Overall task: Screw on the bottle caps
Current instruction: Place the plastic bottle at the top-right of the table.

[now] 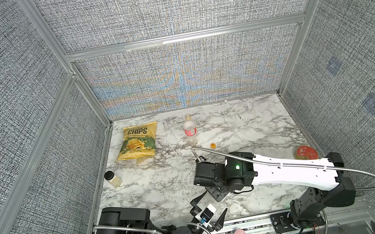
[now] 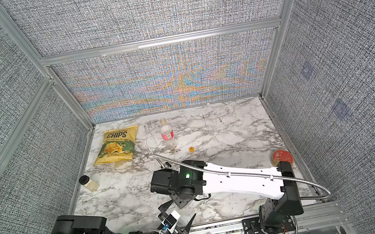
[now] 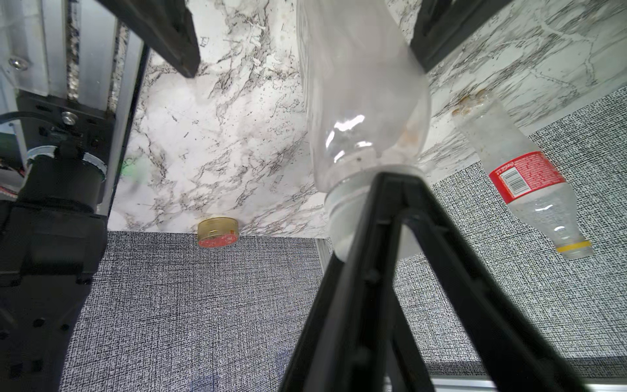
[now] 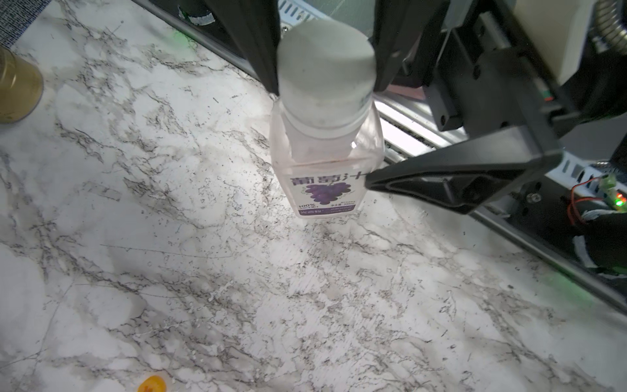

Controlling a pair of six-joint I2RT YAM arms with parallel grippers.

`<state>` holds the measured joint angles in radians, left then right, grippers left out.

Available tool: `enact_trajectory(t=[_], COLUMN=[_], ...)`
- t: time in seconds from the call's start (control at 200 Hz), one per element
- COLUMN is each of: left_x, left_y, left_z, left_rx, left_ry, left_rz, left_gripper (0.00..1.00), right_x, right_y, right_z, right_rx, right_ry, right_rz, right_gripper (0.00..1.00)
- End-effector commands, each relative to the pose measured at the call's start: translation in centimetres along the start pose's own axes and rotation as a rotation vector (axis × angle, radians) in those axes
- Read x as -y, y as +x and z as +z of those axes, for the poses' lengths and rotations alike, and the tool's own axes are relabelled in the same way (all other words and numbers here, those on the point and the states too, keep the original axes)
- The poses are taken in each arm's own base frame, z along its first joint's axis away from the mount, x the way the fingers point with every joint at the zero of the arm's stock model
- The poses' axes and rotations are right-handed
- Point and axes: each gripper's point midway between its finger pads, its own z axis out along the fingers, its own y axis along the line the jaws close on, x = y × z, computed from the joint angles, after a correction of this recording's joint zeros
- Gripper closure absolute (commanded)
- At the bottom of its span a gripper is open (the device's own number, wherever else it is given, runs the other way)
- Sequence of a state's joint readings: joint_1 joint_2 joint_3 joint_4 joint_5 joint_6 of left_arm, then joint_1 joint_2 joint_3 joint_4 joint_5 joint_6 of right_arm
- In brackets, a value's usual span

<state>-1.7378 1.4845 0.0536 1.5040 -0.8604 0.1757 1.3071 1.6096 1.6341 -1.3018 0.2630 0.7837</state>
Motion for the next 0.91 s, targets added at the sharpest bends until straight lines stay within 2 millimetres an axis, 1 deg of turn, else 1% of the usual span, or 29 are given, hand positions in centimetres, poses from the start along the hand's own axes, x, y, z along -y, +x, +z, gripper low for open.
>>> enact_trajectory(t=[0.0, 0.13, 0.225, 0.325, 0.335, 0.375, 0.475, 0.52, 0.62, 0.68, 0.795, 0.85, 0.9], left_x=[-0.5, -0.8, -0.9, -0.9, -0.9, -0.9, -1.0, -1.0, -0.9, -0.8, -0.6, -0.6, -0.6], left_y=[-1.3, -1.4, -1.5, -1.5, -1.5, -1.5, -1.6, -1.6, -1.6, -1.6, -1.6, -1.6, -1.6], left_z=[0.0, 0.0, 0.0, 0.0, 0.0, 0.0, 0.0, 0.0, -0.1, 0.0, 0.0, 0.0, 0.0], left_rx=[0.044, 0.050, 0.053, 0.053, 0.053, 0.053, 0.054, 0.054, 0.055, 0.055, 0.055, 0.056, 0.056], left_ry=[-0.027, -0.045, -0.053, -0.054, -0.055, -0.055, -0.060, -0.060, -0.056, -0.051, -0.047, -0.046, -0.047], left_rz=[-0.045, -0.042, -0.037, -0.035, -0.036, -0.032, -0.033, -0.032, -0.035, -0.032, -0.025, -0.028, -0.026], left_gripper=[0.03, 0.03, 0.03, 0.03, 0.03, 0.03, 0.03, 0.03, 0.03, 0.03, 0.03, 0.03, 0.03], right_x=[2.4, 6.2, 9.5, 13.4, 13.5, 15.2, 18.1, 19.8, 22.4, 23.9, 26.8, 27.7, 28.9], right_y=[-0.7, -1.2, -1.3, -1.7, -1.7, -2.0, -2.7, -3.1, -4.1, -4.4, -4.9, -5.2, -5.4], right_z=[-0.4, -0.4, 0.0, -0.2, -0.2, -0.3, -0.4, -0.4, -0.9, -0.9, 0.1, 0.4, 1.2], right_rx=[0.039, 0.053, 0.042, 0.066, 0.067, 0.081, 0.112, 0.134, 0.170, 0.165, 0.128, 0.126, 0.117], right_ry=[0.054, 0.111, 0.149, 0.222, 0.224, 0.243, 0.242, 0.240, 0.228, 0.228, 0.213, 0.200, 0.186], right_rz=[0.017, 0.066, 0.114, 0.170, 0.171, 0.207, 0.296, 0.349, 0.425, 0.455, 0.517, 0.545, 0.576], right_gripper=[0.67, 0.67, 0.67, 0.66, 0.67, 0.66, 0.66, 0.67, 0.67, 0.66, 0.67, 0.67, 0.67])
